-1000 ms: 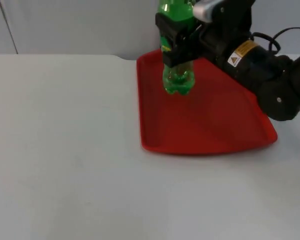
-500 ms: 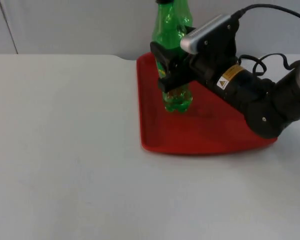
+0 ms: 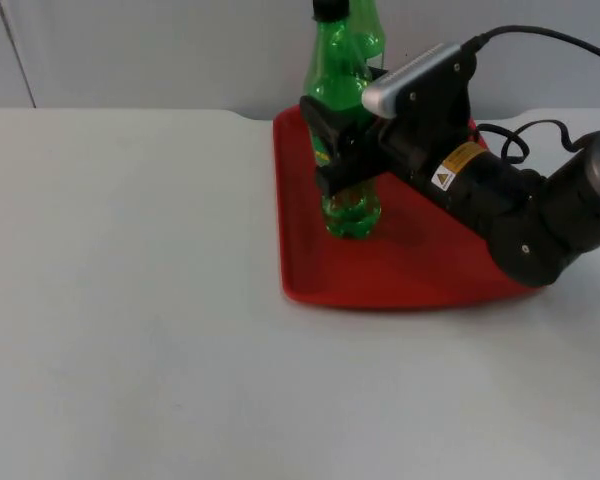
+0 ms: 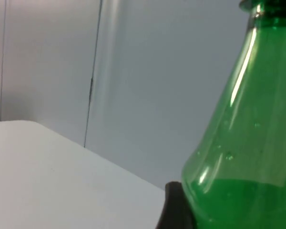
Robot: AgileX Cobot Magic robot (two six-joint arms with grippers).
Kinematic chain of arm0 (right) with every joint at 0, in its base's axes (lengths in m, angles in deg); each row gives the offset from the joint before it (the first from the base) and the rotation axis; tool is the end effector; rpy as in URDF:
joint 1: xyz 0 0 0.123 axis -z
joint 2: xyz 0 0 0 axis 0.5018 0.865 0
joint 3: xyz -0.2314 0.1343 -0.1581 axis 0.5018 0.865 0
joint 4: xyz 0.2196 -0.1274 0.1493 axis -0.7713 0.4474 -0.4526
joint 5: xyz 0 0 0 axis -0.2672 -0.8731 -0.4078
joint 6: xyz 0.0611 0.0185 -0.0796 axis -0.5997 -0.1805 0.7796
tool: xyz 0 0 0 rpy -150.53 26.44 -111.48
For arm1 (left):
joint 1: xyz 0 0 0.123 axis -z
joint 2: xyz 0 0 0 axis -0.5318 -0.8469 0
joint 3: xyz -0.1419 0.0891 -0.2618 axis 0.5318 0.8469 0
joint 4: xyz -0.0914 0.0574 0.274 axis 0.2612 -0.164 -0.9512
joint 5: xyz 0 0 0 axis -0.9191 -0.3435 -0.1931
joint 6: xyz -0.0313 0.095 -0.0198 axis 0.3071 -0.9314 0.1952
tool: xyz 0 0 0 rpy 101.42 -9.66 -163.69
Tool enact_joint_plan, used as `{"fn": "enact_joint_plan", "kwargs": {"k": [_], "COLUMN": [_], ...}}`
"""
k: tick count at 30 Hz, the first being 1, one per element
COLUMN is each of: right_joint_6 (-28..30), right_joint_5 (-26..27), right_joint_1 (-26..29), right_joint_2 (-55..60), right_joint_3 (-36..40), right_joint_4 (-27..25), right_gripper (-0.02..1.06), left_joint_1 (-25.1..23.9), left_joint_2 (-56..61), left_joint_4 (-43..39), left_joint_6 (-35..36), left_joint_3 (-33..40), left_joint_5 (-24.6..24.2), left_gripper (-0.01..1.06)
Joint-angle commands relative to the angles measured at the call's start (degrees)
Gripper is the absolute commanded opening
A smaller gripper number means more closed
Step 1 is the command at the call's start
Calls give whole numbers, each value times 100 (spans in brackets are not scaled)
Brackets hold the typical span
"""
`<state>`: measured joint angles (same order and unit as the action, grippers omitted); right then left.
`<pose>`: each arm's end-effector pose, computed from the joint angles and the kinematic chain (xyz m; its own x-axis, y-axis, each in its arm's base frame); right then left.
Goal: Place the bottle upright on the tray.
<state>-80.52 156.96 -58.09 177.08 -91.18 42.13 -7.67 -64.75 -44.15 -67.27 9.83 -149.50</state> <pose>0.4514 0.2675 0.0673 0.2546 -0.0621 -0.9650 -0.6289 0.7474 -0.2141 0.0183 0.0010 0.2909 -0.4314 0.2151 -0.8761 0.3538 0.9337 0.0550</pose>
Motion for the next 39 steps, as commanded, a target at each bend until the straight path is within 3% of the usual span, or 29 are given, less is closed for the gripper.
{"fn": "enact_joint_plan", "kwargs": {"k": [1, 14, 17, 18, 23, 24, 26, 39], "right_joint_6": [-74, -74, -74, -74, -74, -74, -74, -87], "right_joint_5": [135, 135, 135, 135, 135, 135, 135, 135], "right_joint_1": [25, 25, 25, 25, 25, 25, 25, 25], "right_joint_2": [-16, -16, -16, -16, -16, -16, -16, -16], "right_joint_3": [-5, -5, -5, -5, -5, -5, -5, -5], "right_joint_4": [19, 18, 39, 39, 39, 39, 14, 92], "right_gripper": [0, 2, 19, 19, 54, 54, 65, 67], "left_joint_1": [9, 9, 9, 9, 9, 9, 9, 9], "left_joint_2": [23, 23, 23, 23, 23, 23, 23, 23], "left_joint_4": [-2, -2, -2, -2, -2, -2, -2, -2], "left_joint_6": [16, 16, 16, 16, 16, 16, 16, 16], "left_joint_3": [33, 33, 33, 33, 33, 33, 33, 33], "left_joint_5": [67, 67, 67, 67, 67, 67, 67, 67], "left_gripper": [105, 105, 105, 105, 105, 105, 105, 105]}}
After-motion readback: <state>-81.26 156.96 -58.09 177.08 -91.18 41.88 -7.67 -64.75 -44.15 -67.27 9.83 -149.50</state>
